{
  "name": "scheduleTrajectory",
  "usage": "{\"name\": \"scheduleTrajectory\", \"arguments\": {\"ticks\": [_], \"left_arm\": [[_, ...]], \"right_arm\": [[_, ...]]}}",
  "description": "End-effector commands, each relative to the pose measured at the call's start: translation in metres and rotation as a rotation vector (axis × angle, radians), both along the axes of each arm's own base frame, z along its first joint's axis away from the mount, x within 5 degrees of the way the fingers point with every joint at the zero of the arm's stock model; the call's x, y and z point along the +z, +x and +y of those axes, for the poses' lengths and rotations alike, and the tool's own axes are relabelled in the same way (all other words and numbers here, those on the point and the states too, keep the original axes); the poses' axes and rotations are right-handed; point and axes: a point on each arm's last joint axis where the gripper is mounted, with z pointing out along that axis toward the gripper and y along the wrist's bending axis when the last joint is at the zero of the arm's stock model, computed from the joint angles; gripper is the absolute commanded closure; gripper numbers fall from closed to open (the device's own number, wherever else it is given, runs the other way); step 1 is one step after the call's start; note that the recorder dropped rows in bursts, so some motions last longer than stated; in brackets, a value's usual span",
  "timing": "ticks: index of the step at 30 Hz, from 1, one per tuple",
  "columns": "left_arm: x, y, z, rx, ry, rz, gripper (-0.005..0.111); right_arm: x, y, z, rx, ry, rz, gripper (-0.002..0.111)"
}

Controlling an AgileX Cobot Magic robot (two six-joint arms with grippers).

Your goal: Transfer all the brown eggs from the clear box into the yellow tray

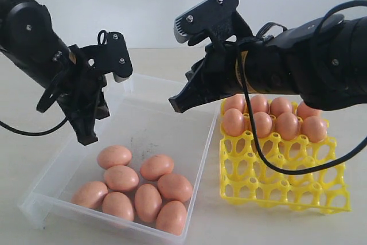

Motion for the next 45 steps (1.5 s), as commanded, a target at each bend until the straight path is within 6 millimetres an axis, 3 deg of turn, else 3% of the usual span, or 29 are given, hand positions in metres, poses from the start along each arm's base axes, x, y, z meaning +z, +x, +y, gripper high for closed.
{"name": "scheduleTrajectory", "arguments": {"ticks": [1, 7, 10, 11, 13, 16, 22, 27, 32, 37, 41, 45], "left_arm": [[0.0, -0.008, -0.005, 0.028, -0.048, 0.07, 0.095], [0.001, -0.011, -0.011, 0.082, -0.137, 0.115, 0.045], [-0.003, -0.009, -0.011, 0.095, -0.139, 0.119, 0.039], [-0.005, -0.009, -0.011, 0.096, -0.136, 0.125, 0.039], [-0.017, -0.006, -0.013, 0.099, -0.121, 0.153, 0.042], [-0.04, -0.001, -0.013, 0.092, -0.073, 0.195, 0.044], [-0.058, 0.0, -0.014, 0.099, -0.05, 0.243, 0.044], [-0.077, 0.005, -0.018, 0.137, -0.083, 0.259, 0.044], [-0.089, 0.006, -0.019, 0.149, -0.078, 0.288, 0.048], [-0.09, 0.008, -0.02, 0.155, -0.088, 0.275, 0.07], [-0.089, 0.01, -0.021, 0.157, -0.101, 0.243, 0.102], [-0.075, 0.019, -0.024, 0.162, -0.145, 0.157, 0.103]], "right_arm": [[0.001, 0.001, -0.003, -0.019, -0.005, -0.008, 0.096], [0.001, 0.002, -0.004, -0.035, -0.006, -0.01, 0.096], [0.005, 0.0, -0.009, -0.062, -0.007, -0.029, 0.096], [0.008, -0.002, -0.011, -0.065, -0.008, -0.038, 0.097], [0.02, -0.01, -0.024, -0.114, -0.005, -0.086, 0.109], [0.045, -0.029, -0.05, -0.191, 0.021, -0.169, 0.108], [0.079, -0.06, -0.084, -0.266, 0.073, -0.256, 0.108], [0.087, -0.07, -0.099, -0.322, 0.035, -0.247, 0.108], [0.086, -0.071, -0.102, -0.344, 0.026, -0.24, 0.108], [0.087, -0.071, -0.102, -0.345, 0.028, -0.239, 0.108], [0.086, -0.071, -0.102, -0.345, 0.028, -0.237, 0.108], [0.086, -0.071, -0.103, -0.358, 0.022, -0.235, 0.108]]}}
